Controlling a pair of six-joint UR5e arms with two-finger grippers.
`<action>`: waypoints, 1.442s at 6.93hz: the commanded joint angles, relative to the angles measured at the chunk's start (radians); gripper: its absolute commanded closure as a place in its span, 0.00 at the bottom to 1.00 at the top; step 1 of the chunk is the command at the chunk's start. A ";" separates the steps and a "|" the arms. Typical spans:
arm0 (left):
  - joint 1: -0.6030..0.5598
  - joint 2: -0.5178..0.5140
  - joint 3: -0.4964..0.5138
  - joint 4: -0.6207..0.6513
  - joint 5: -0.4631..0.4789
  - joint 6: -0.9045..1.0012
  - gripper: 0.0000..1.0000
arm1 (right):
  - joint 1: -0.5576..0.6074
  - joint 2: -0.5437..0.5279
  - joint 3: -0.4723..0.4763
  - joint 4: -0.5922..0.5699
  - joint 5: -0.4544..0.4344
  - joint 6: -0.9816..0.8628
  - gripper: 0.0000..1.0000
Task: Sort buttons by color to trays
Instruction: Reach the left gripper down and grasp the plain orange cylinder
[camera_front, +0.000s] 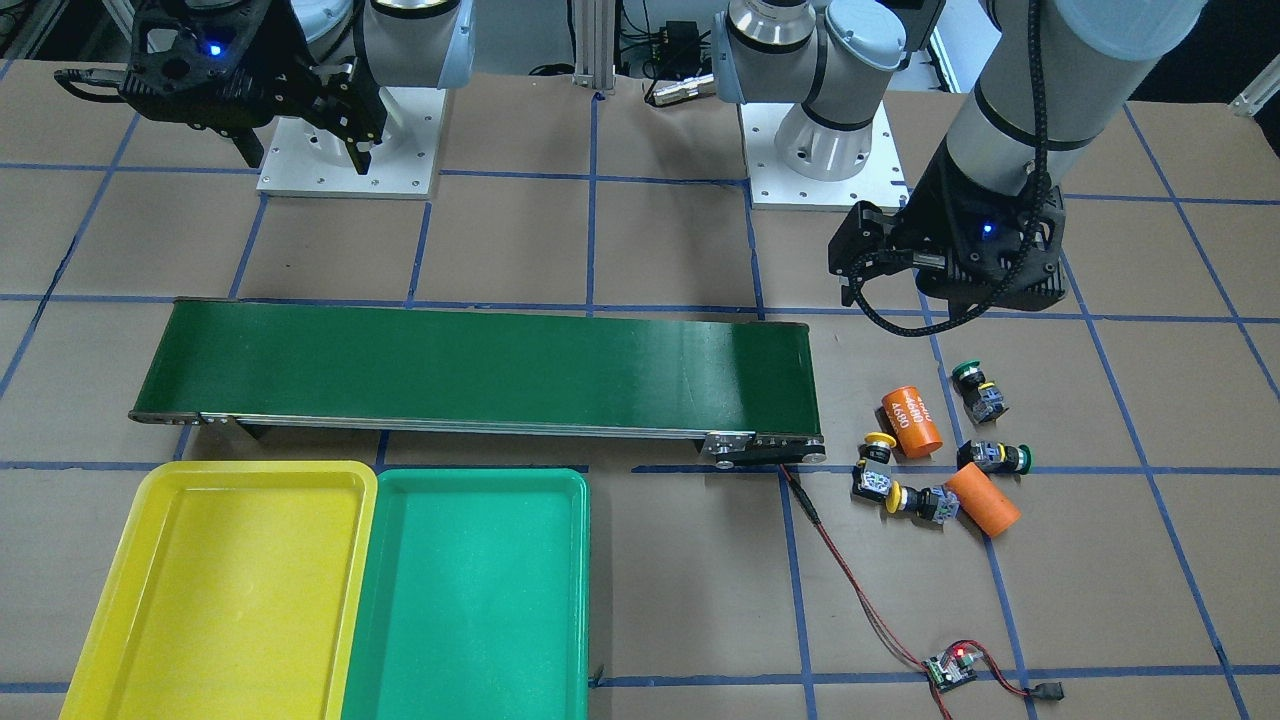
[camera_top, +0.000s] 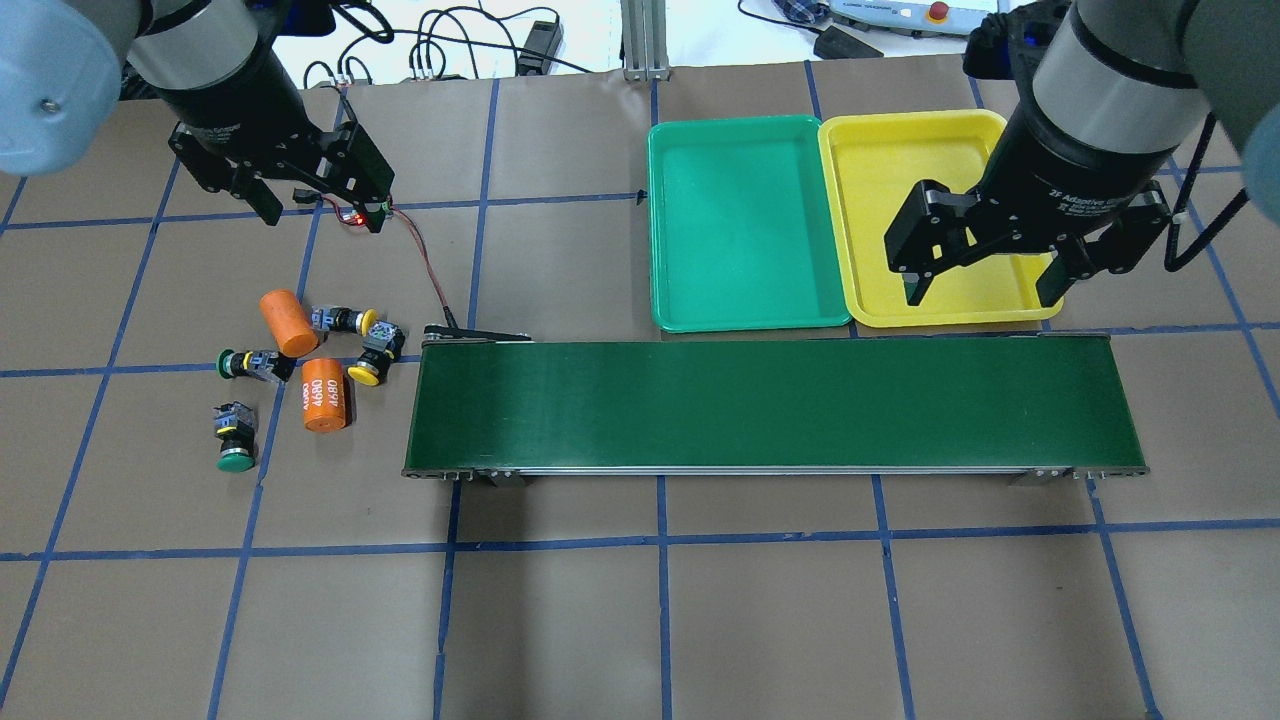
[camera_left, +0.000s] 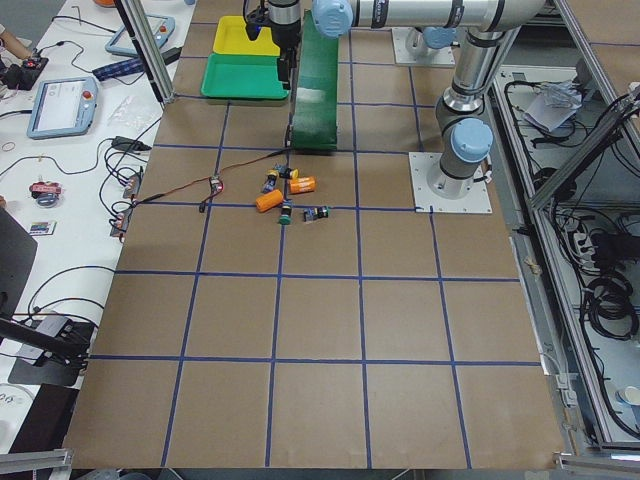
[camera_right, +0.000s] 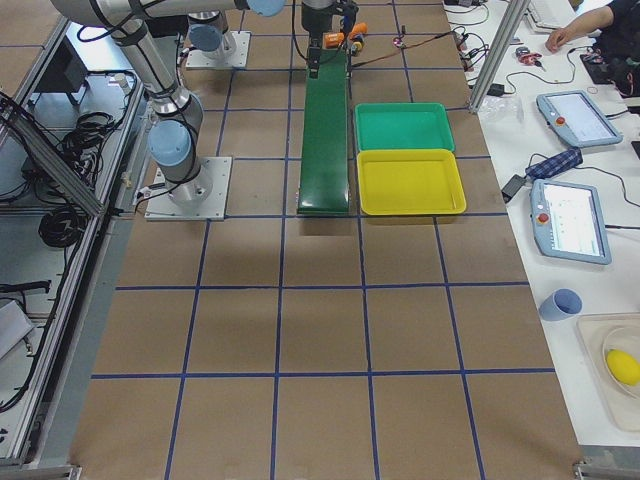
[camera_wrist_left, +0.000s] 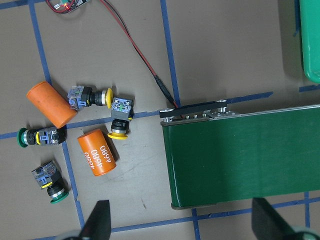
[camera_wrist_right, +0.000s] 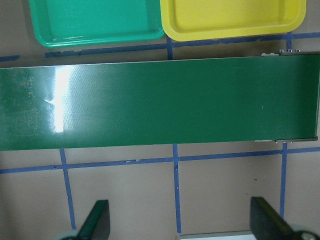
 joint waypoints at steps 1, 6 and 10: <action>0.001 0.003 -0.010 0.000 0.001 0.010 0.00 | 0.000 0.000 0.000 0.003 -0.002 -0.001 0.00; 0.244 -0.153 -0.010 0.172 -0.002 0.054 0.00 | 0.000 0.000 0.002 0.005 -0.002 0.000 0.00; 0.373 -0.311 -0.098 0.366 0.001 -0.147 0.02 | 0.000 0.001 0.002 0.003 0.000 0.008 0.00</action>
